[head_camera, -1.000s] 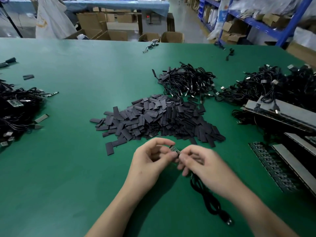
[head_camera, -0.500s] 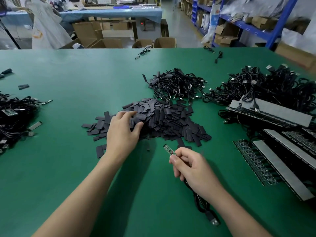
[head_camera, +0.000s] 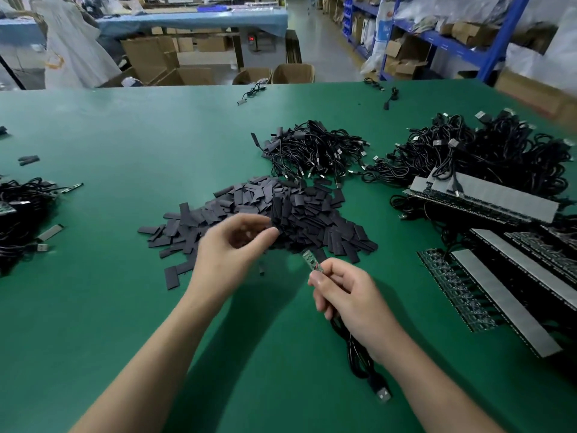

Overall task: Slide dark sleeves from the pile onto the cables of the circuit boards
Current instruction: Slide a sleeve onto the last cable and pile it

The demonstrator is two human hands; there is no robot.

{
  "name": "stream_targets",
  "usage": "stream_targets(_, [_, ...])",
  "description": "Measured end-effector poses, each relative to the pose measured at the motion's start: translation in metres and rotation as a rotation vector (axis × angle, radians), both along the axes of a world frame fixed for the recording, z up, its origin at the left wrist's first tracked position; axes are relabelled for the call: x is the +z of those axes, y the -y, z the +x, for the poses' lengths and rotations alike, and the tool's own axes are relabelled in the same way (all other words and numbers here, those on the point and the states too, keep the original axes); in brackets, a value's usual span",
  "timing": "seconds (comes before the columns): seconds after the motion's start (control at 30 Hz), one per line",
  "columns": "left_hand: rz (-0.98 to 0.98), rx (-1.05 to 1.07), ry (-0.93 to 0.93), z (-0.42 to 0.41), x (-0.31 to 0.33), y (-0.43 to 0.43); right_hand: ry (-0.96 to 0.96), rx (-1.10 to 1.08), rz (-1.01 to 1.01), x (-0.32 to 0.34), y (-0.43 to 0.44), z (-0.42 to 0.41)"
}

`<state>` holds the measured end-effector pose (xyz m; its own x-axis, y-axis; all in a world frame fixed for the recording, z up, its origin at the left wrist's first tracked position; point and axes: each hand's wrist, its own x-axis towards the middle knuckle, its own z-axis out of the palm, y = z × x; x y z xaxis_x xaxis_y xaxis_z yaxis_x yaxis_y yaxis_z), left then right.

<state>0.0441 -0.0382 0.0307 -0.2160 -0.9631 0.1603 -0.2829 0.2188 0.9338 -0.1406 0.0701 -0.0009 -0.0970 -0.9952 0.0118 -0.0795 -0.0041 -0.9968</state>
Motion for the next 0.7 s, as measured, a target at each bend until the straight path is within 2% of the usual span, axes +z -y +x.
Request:
stream_targets(0.03, [0.135,-0.097,-0.121,-0.004,0.002,-0.013,0.032,-0.021,-0.015,0.000,0.001,0.000])
stream_targets(0.1, [0.339,-0.227,-0.241,-0.010,-0.002,-0.035,0.063,-0.052,-0.053,0.001,0.001,-0.001])
stream_targets(0.2, [0.475,-0.302,-0.321,-0.015,-0.012,-0.054,0.080,-0.005,-0.131,0.000,0.000,0.000])
stream_targets(0.3, [0.471,-0.306,-0.319,-0.015,-0.019,-0.061,0.033,-0.007,-0.142,-0.002,-0.001,0.002])
stream_targets(0.53, [0.297,-0.294,-0.230,-0.012,-0.024,-0.064,-0.045,-0.037,-0.163,-0.005,-0.001,0.005])
stream_targets(0.7, [0.368,-0.389,-0.234,-0.005,-0.024,-0.056,-0.045,-0.013,-0.143,-0.003,0.000,0.002])
